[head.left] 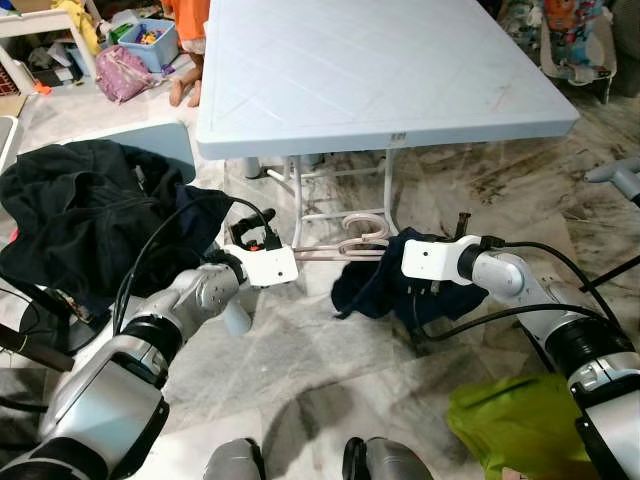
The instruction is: Hang hanger
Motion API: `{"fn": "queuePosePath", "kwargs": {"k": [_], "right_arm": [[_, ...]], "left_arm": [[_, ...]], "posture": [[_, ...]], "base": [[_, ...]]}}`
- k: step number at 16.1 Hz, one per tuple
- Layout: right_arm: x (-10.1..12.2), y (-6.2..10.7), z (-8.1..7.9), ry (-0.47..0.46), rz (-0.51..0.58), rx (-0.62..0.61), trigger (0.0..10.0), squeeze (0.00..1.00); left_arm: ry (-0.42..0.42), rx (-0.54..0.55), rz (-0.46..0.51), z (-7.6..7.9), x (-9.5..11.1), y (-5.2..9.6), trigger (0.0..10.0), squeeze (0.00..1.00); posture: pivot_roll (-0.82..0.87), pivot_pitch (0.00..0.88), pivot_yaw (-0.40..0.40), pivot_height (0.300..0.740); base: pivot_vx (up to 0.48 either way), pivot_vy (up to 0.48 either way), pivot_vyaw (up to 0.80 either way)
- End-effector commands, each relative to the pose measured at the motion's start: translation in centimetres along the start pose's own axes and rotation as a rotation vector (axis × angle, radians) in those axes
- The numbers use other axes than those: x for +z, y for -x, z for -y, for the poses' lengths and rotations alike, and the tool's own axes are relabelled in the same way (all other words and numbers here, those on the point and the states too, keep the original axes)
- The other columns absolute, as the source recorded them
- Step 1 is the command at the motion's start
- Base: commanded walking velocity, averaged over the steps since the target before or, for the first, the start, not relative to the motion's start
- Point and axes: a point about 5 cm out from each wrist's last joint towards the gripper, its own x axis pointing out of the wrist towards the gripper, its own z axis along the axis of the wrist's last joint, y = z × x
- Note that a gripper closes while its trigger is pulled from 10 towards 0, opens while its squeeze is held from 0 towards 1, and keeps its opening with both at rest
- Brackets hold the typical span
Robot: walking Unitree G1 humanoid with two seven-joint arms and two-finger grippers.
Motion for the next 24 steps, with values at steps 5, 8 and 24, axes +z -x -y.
{"fn": "queuePosePath", "kwargs": {"k": [5,8,24], "right_arm": [[0.7,-0.4,0.3,0.006,0.041,-0.045,10.0,0.00],[1.1,-0.3,-0.4,-0.005,0.096,-0.006,10.0,0.00],[0.9,0.4,-1.7,0.031,0.170,0.213,10.0,0.00]], "left_arm": [[0.327,-0.058,0.099,0.8,1.2,-0.2,10.0,1.00],[0.502,-0.180,0.153,1.4,2.1,-0.6,10.0,0.00],[0.494,-0.786,0.155,2.7,1.9,0.7,0.0,0.00]], "posture": [[-0.09,0.104,-0.006,0.740],[-0.09,0.102,-0.008,0.740],[-0.07,0.093,0.008,0.740]], "base": [[0.000,0.000,0.00],[0.000,0.000,0.00],[0.000,0.000,0.00]]}}
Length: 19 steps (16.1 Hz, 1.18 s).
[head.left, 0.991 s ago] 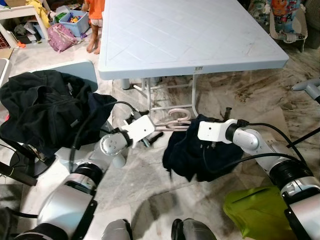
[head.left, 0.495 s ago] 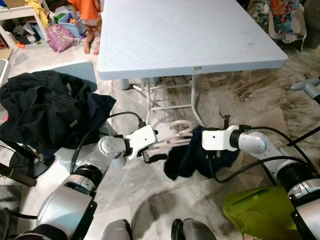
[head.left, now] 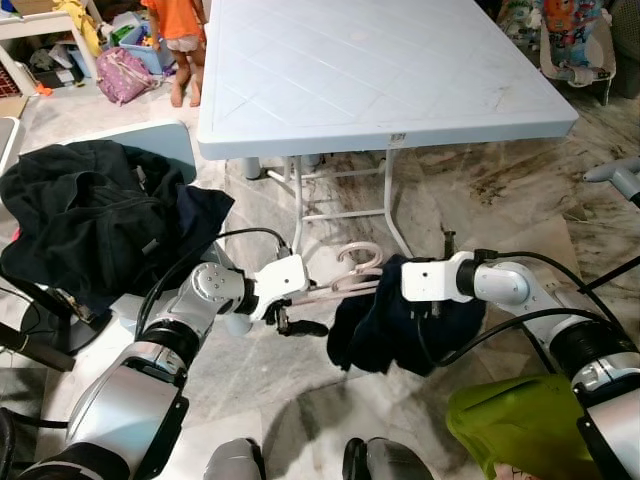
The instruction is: Hang hanger
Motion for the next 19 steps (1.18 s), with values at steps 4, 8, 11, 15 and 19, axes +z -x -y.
{"fn": "queuePosePath", "kwargs": {"k": [4,8,11,15,19], "right_arm": [[0.0,0.3,-0.2,0.004,0.018,0.034,10.0,0.00],[-0.3,0.4,-0.8,0.003,0.008,0.077,10.0,0.00],[-0.3,0.3,-1.2,-0.002,0.010,0.102,10.0,0.00],[-0.5,0.5,-1.3,-0.001,0.005,0.123,10.0,0.00],[-0.1,0.4,-1.3,-0.011,0.022,0.123,10.0,0.00]], "left_arm": [[-0.043,-0.032,-0.052,-0.1,0.1,0.1,0.0,0.00],[-0.071,-0.006,-0.075,-0.7,0.3,0.6,0.0,0.00],[-0.068,-0.005,-0.092,-0.6,-0.1,0.8,0.0,0.00],[-0.068,-0.016,-0.126,-0.3,-0.8,0.7,0.0,0.00],[-0.062,-0.029,-0.133,0.3,-1.1,0.2,0.0,0.00]], "posture": [[-0.08,0.091,0.007,0.740],[-0.07,0.091,0.005,0.740],[-0.07,0.091,0.005,0.740],[-0.08,0.096,0.002,0.740],[-0.08,0.097,0.005,0.740]], "base": [[0.000,0.000,0.00],[0.000,0.000,0.00],[0.000,0.000,0.00],[0.000,0.000,0.00],[0.000,0.000,0.00]]}}
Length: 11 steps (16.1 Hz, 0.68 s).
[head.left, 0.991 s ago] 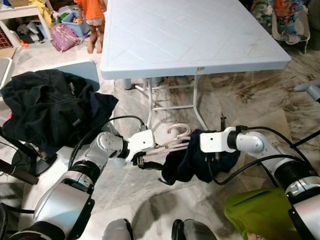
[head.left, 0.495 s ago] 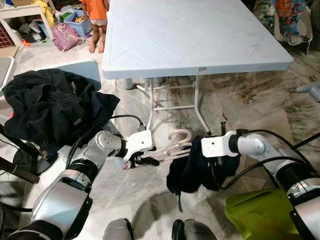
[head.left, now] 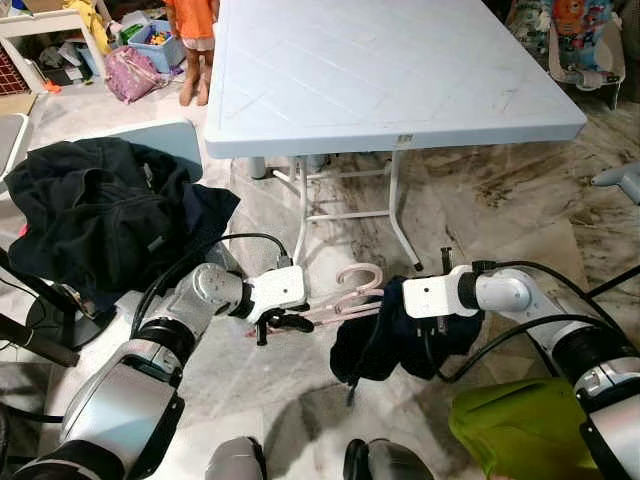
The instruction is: Hang hanger
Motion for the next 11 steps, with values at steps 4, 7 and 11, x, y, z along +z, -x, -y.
{"fn": "queuePosePath", "kwargs": {"k": [4,7,11], "right_arm": [[0.25,0.25,0.21,-0.002,0.024,-0.007,10.0,0.00],[0.42,0.18,0.26,-0.008,0.033,-0.006,10.0,0.00],[0.58,-0.10,0.12,-0.011,0.043,-0.003,10.0,0.00]], "left_arm": [[-0.012,0.028,0.001,0.08,-0.23,-0.04,0.0,0.00],[-0.026,0.064,0.025,-0.11,0.05,-0.05,0.0,0.00],[-0.012,0.163,0.078,-0.19,0.19,-0.29,0.0,0.00]], "posture": [[-0.08,0.097,0.005,0.740],[-0.08,0.097,0.005,0.740],[-0.08,0.079,-0.004,0.740]], "base": [[0.000,0.000,0.00],[0.000,0.000,0.00],[0.000,0.000,0.00]]}}
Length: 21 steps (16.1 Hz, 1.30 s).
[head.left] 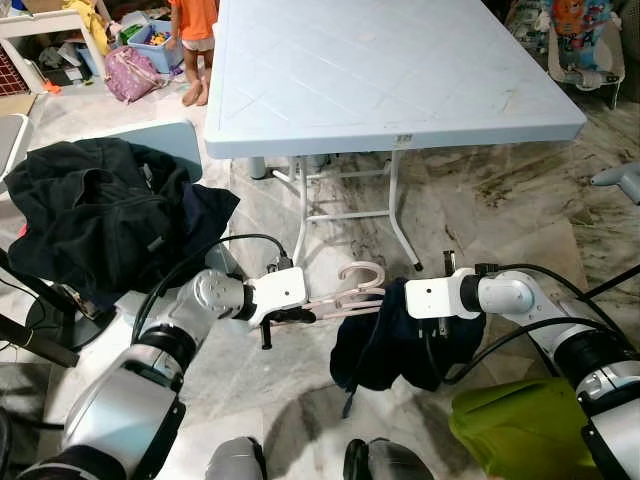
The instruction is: Hang hanger
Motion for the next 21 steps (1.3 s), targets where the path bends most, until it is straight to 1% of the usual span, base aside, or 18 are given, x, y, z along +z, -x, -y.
{"fn": "queuePosePath", "kwargs": {"k": [1,2,3,4,5,7,9,10,11,13,16,18,19,21], "right_arm": [[0.9,-0.3,0.5,0.019,0.045,-0.015,10.0,0.00],[0.9,-0.3,0.6,0.018,0.046,-0.023,10.0,0.00],[1.1,-0.4,0.9,0.021,0.056,-0.037,10.0,0.00],[1.3,-0.5,1.1,-0.001,0.073,-0.036,10.0,0.00],[1.5,-0.5,1.4,-0.020,0.088,-0.041,10.0,1.00],[1.8,-0.5,1.9,-0.046,0.108,-0.050,10.0,1.00],[1.8,-0.2,3.2,-0.079,0.115,-0.118,10.0,1.00],[1.6,0.2,4.1,-0.091,0.108,-0.161,10.0,1.00],[1.5,0.4,4.2,-0.090,0.104,-0.166,10.0,1.00],[1.4,1.2,5.9,-0.073,0.086,-0.230,10.0,1.00],[1.6,1.4,7.2,-0.060,0.069,-0.335,10.0,1.00],[1.2,1.4,7.4,-0.102,0.045,-0.433,10.0,1.00],[1.0,1.7,7.8,-0.137,0.048,-0.520,10.0,1.00],[0.5,2.5,8.3,-0.212,0.052,-0.644,10.0,1.00]], "left_arm": [[0.013,0.071,0.048,-0.6,0.5,0.1,0.0,0.00],[0.019,0.087,0.058,-0.6,0.5,0.1,0.0,0.00],[0.035,0.126,0.083,-0.6,0.5,0.0,0.0,0.00],[0.037,0.146,0.089,-0.5,0.5,0.0,0.0,0.00],[0.037,0.160,0.095,-0.5,0.5,0.0,0.0,0.00],[0.032,0.188,0.100,-0.6,0.5,0.0,0.0,0.00],[0.075,0.245,0.106,-0.5,0.0,0.1,0.0,0.00],[0.109,0.278,0.110,-0.4,-0.3,0.1,0.0,0.00],[0.117,0.283,0.112,-0.3,-0.4,0.1,0.0,0.00],[0.130,0.326,0.113,-0.2,-0.7,0.1,0.0,0.00],[0.139,0.377,0.125,-0.4,-0.6,0.1,0.0,0.00],[0.158,0.425,0.144,-0.6,-0.4,0.1,0.0,0.00],[0.163,0.425,0.141,-0.6,-0.4,0.1,0.0,0.00],[0.175,0.450,0.138,-1.1,-0.4,0.4,0.0,0.00]], "posture": [[-0.08,0.074,-0.004,0.740],[-0.08,0.074,-0.004,0.740],[-0.07,0.064,-0.006,0.740],[-0.07,0.061,-0.007,0.740],[-0.07,0.061,-0.007,0.740],[-0.07,0.056,-0.008,0.740],[-0.06,0.046,-0.006,0.740],[-0.06,0.046,-0.010,0.740],[-0.06,0.046,-0.010,0.740],[-0.06,0.043,-0.015,0.740],[-0.06,0.043,-0.015,0.740],[-0.06,0.044,-0.011,0.740],[-0.06,0.044,-0.011,0.740],[-0.05,0.046,-0.010,0.740]], "base": [[0.000,0.000,0.00],[0.000,0.000,0.00],[0.000,0.000,0.00],[0.000,0.000,0.00],[0.000,0.000,0.00],[0.000,0.000,0.00],[0.000,0.000,0.00],[0.000,0.000,0.00],[0.000,0.000,0.00],[0.000,0.000,0.00],[0.000,0.000,0.00],[0.000,0.000,0.00],[0.000,0.000,0.00],[0.000,0.000,0.00]]}}
